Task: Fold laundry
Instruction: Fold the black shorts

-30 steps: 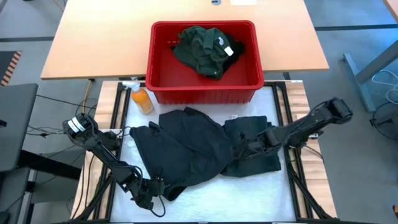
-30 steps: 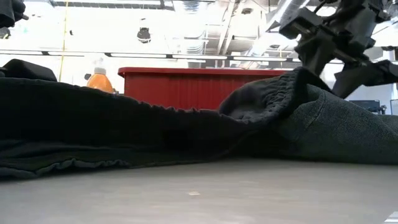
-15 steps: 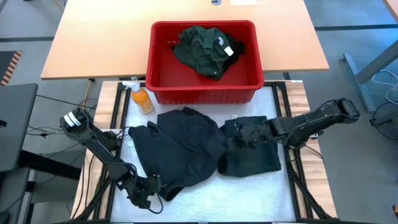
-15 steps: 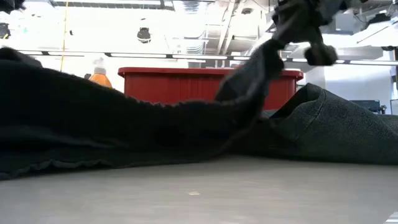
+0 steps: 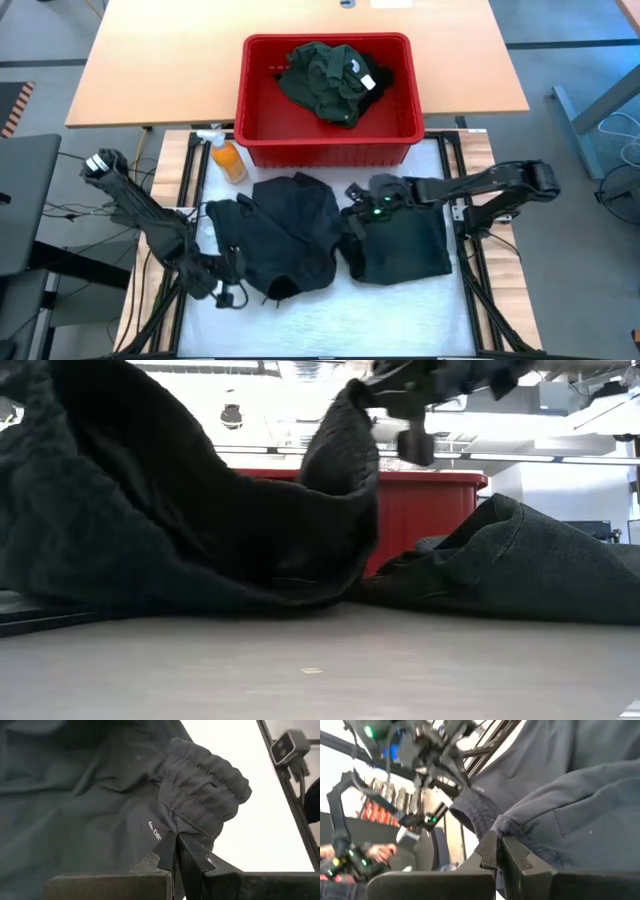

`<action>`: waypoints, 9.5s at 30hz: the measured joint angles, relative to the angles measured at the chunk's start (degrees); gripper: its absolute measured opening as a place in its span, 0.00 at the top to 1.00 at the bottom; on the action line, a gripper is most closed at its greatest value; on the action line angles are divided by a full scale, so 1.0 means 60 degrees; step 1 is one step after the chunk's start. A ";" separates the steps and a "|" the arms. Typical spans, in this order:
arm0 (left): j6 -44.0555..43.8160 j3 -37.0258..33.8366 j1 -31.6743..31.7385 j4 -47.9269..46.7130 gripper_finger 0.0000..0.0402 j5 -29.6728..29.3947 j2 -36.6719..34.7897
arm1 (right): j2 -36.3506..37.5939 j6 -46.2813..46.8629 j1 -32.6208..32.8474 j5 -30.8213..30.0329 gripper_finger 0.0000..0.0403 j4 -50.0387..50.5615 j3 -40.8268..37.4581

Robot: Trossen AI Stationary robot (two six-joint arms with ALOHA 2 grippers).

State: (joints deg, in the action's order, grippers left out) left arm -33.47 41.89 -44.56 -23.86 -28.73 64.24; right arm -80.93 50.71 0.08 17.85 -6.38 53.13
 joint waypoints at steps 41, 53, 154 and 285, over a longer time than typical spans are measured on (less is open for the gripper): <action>0.6265 -0.0572 0.2542 0.1599 1.00 0.1760 -0.0139 | -0.7503 -0.0427 0.0164 0.3646 0.72 0.2740 0.7988; 0.6220 -0.0572 0.2591 0.1475 1.00 0.2145 -0.0068 | -0.7489 0.0398 0.0187 0.3488 0.41 0.2187 0.7988; -0.2617 0.1246 0.8248 0.2869 0.57 0.3040 0.5341 | -0.0178 -0.3394 -0.1955 -0.0175 0.67 0.5019 0.1260; -0.1759 0.0095 0.3582 0.3114 1.00 -0.0003 0.2742 | -0.5779 -1.7409 -0.1512 0.1626 0.69 0.5462 0.6560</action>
State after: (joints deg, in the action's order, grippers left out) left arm -44.02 42.46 -23.07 -5.18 -28.75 80.70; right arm -115.60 -53.74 -9.00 27.61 26.39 92.49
